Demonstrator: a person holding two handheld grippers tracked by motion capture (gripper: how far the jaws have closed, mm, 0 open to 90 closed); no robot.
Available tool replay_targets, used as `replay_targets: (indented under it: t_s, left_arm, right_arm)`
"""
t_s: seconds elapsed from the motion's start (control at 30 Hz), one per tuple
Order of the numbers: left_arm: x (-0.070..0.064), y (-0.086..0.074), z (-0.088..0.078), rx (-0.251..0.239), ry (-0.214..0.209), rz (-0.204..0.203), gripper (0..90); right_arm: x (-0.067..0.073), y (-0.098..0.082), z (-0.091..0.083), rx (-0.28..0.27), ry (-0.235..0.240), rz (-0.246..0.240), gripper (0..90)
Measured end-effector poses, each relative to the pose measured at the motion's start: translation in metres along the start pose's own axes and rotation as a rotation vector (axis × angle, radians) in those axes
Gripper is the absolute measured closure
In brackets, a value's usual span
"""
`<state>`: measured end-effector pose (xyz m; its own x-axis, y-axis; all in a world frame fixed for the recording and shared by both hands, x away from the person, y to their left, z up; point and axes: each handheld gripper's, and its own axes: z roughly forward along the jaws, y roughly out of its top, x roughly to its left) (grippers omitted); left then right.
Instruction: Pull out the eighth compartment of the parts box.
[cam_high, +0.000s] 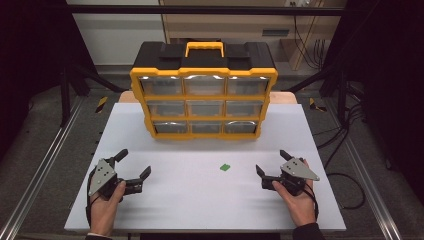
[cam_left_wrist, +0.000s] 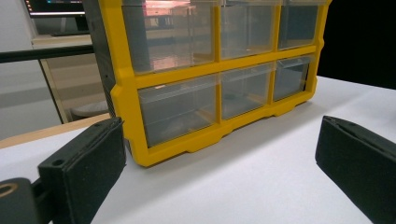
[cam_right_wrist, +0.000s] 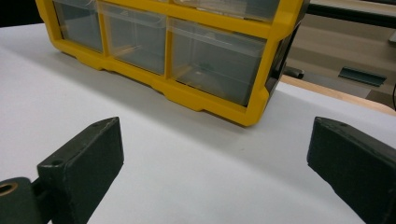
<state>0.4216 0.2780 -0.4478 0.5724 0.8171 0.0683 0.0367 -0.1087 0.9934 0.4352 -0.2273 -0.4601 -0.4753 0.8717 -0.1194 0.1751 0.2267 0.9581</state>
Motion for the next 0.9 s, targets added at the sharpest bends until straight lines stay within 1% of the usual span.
replay_targets:
  t_s: [0.07, 0.13, 0.2, 0.23, 0.33, 0.4, 0.43, 0.47, 0.5, 0.53, 0.57, 0.63, 0.67, 0.7, 0.73, 0.77, 0.8, 0.9]
  left_arm:
    - [0.000, 0.000, 0.000, 0.002, 0.000, 0.002, 1.1]
    - [0.000, 0.000, 0.000, 0.003, 0.001, 0.001, 1.1]
    - [0.000, 0.000, 0.000, 0.004, 0.001, -0.001, 1.1]
    - [0.000, 0.000, 0.000, 0.004, 0.000, -0.003, 1.1]
    - [0.000, -0.001, 0.000, 0.005, 0.001, -0.010, 0.9]
    - [0.000, -0.001, 0.000, 0.004, 0.000, -0.012, 0.9]
    - [0.000, -0.001, 0.001, 0.006, -0.001, -0.012, 0.9]
    - [0.000, -0.001, 0.001, 0.009, -0.003, -0.012, 0.9]
    - [-0.001, -0.002, 0.000, 0.011, -0.007, -0.009, 0.9]
    - [-0.001, -0.002, 0.000, 0.011, -0.007, -0.009, 0.9]
    - [-0.002, -0.001, 0.000, 0.010, -0.009, -0.008, 0.9]
    - [-0.002, -0.001, -0.001, 0.008, -0.007, -0.008, 0.9]
    - [-0.002, -0.002, -0.002, 0.009, -0.006, -0.010, 0.9]
    - [-0.003, -0.002, -0.002, 0.013, -0.005, -0.010, 0.9]
    - [-0.003, -0.003, -0.002, 0.017, -0.005, -0.011, 0.9]
    - [-0.003, -0.003, -0.003, 0.020, -0.005, -0.012, 0.9]
    - [-0.003, -0.003, -0.003, 0.019, -0.005, -0.012, 0.9]
    - [-0.003, -0.002, -0.004, 0.012, -0.003, -0.016, 0.9]
  right_arm:
    - [0.002, 0.002, 0.001, 0.001, 0.004, -0.003, 3.8]
    - [0.003, 0.005, 0.002, 0.007, 0.003, -0.020, 3.9]
    - [0.005, 0.006, 0.003, 0.007, 0.003, -0.024, 3.9]
    - [0.005, 0.009, 0.005, 0.017, 0.006, -0.038, 4.0]
    - [0.007, 0.011, 0.007, 0.026, 0.007, -0.044, 4.1]
    - [0.010, 0.013, 0.010, 0.040, -0.001, -0.070, 4.2]
    - [0.013, 0.015, 0.012, 0.054, -0.003, -0.084, 4.8]
    - [0.013, 0.015, 0.012, 0.054, -0.003, -0.084, 4.8]
    - [0.017, 0.018, 0.015, 0.074, -0.005, -0.118, 5.0]
    - [0.019, 0.020, 0.017, 0.084, -0.001, -0.129, 5.3]
    - [0.019, 0.020, 0.017, 0.084, -0.001, -0.129, 5.3]
    - [0.026, 0.025, 0.023, 0.112, 0.004, -0.172, 5.8]
    - [0.026, 0.025, 0.023, 0.112, 0.004, -0.172, 5.8]
    - [0.030, 0.030, 0.027, 0.133, 0.000, -0.202, 6.2]
    - [0.033, 0.032, 0.029, 0.137, 0.000, -0.224, 6.1]
    - [0.033, 0.032, 0.029, 0.137, 0.000, -0.224, 6.1]
    - [0.036, 0.035, 0.031, 0.142, 0.007, -0.229, 6.3]
    - [0.045, 0.045, 0.039, 0.158, 0.011, -0.293, 7.0]
